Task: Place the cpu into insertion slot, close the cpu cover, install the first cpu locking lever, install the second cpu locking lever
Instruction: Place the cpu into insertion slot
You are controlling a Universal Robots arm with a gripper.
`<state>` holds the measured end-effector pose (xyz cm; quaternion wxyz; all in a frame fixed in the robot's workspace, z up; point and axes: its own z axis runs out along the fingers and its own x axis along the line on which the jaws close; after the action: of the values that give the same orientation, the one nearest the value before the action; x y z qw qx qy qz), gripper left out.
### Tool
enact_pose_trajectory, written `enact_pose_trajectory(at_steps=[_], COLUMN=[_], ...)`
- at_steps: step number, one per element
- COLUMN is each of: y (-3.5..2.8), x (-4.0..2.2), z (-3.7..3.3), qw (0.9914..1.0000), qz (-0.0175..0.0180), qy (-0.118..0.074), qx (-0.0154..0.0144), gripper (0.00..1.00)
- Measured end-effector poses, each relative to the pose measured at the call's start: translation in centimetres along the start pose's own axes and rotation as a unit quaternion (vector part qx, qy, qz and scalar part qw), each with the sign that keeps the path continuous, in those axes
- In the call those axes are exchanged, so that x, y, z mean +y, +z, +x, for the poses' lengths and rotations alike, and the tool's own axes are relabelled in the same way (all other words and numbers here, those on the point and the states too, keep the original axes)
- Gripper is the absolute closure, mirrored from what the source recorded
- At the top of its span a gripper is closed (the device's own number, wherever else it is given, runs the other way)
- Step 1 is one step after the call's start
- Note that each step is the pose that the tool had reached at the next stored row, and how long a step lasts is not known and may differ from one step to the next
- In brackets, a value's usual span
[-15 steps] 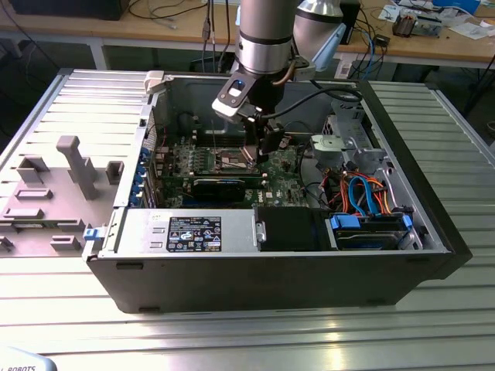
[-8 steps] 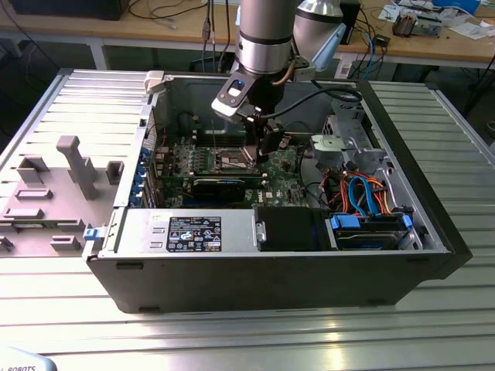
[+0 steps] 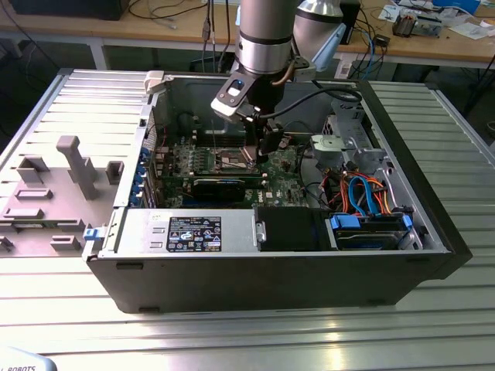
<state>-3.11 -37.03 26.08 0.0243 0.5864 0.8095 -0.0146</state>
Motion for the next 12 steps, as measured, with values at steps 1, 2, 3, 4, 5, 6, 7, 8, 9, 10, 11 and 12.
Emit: enact_pose_trajectory(at_steps=[1,2,3,4,5,6,7,8,9,10,11,12], y=[0.0,0.0,0.01,0.01,0.01,0.01,0.01,0.01,0.01,0.01,0.02,0.02], x=[0.0,0.0,0.0,0.0,0.0,0.0,0.0,0.0,0.0,0.0,0.0,0.0], z=[0.0,0.0,0.0,0.0,0.0,0.0,0.0,0.0,0.0,0.0,0.0,0.0], qw=[1.0,1.0,1.0,0.99999,0.99999,0.99998,0.99998,0.99997,0.99996,0.99995,0.99995,0.99994], qz=[0.0001,0.0002,0.0003,0.0004,0.0005,0.0006,0.0007,0.0008,0.001,0.0011,0.0011,0.0012], qy=[0.001,0.002,0.003,0.004,0.004,0.006,0.007,0.008,0.009,0.01,0.01,0.011], qx=[-0.0002,-0.0003,-0.0005,-0.0006,-0.0008,-0.001,-0.0012,-0.0013,-0.0015,-0.0017,-0.0017,-0.0019], gripper=[0.46,0.46,0.46,0.46,0.46,0.46,0.46,0.46,0.46,0.46,0.46,0.46])
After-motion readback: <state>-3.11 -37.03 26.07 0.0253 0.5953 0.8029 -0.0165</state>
